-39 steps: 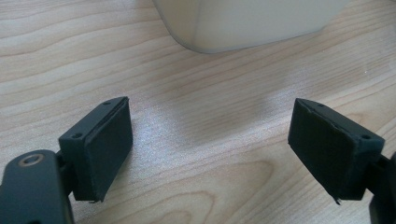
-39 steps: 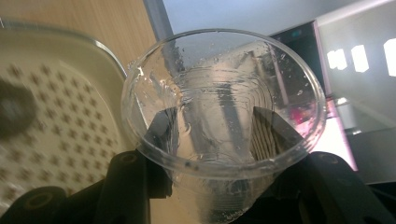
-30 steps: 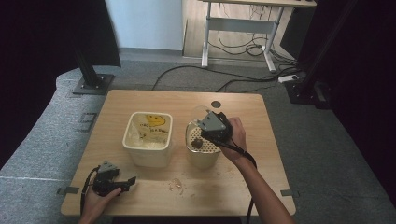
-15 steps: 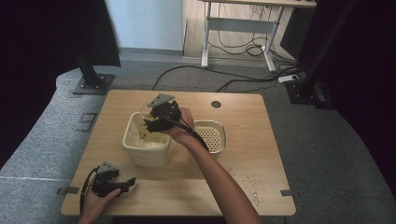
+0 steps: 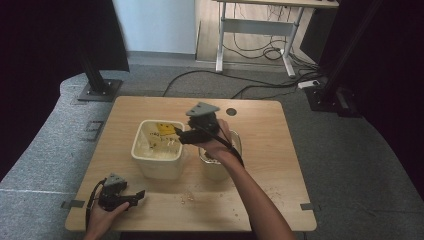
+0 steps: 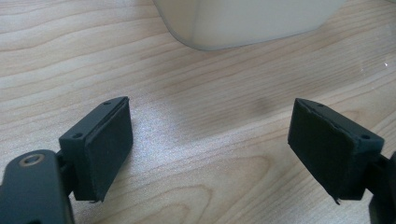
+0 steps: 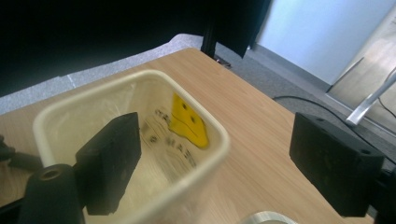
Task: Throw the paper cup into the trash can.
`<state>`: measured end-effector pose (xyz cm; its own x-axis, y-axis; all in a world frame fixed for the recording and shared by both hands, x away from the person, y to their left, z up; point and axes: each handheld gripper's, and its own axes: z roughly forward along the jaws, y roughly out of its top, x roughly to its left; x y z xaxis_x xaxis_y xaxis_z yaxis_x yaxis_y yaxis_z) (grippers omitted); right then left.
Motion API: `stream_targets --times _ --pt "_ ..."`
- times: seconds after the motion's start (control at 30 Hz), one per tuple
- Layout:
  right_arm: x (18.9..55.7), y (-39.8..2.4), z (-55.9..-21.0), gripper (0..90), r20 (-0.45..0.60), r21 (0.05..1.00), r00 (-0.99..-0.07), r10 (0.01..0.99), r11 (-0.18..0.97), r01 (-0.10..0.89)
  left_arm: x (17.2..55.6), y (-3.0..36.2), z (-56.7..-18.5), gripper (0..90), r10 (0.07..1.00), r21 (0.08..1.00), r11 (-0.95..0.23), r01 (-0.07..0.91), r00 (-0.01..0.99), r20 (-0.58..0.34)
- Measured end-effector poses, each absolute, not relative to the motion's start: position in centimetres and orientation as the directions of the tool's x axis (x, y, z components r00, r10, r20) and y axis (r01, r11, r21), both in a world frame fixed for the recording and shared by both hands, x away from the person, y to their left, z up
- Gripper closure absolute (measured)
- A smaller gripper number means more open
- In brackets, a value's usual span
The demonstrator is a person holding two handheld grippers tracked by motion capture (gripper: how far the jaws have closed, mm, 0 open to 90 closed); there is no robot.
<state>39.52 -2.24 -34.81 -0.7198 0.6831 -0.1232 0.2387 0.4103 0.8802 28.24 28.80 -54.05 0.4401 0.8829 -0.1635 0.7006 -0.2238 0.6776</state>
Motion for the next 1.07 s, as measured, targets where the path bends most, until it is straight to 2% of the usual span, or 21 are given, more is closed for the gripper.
stream_targets --times 0.3,0.53,0.67,0.83,1.07 --pt "35.9 -11.8 -37.4 21.1 -0.109 0.919 -0.663 0.740 0.329 0.217 28.2 28.7 -54.2 13.9 0.884 0.685 -0.228 0.692 0.442 -0.152" --pt "32.0 -18.5 -41.6 22.7 -0.069 0.948 -0.570 0.819 0.232 0.218 28.2 28.6 -54.2 13.8 0.886 0.689 -0.232 0.687 0.441 -0.142" --pt "30.7 -21.1 -44.3 23.1 -0.025 0.953 -0.531 0.847 0.181 0.243 28.2 28.6 -54.3 13.9 0.885 0.690 -0.231 0.686 0.442 -0.143" --pt "30.1 -22.9 -47.8 23.2 -0.021 0.937 -0.481 0.876 0.186 0.297 28.2 28.5 -54.3 13.9 0.886 0.694 -0.233 0.681 0.443 -0.137" --pt "30.1 -23.7 -50.1 23.3 0.001 0.932 -0.443 0.896 0.160 0.326 28.3 28.4 -54.4 13.9 0.887 0.697 -0.234 0.678 0.442 -0.133"
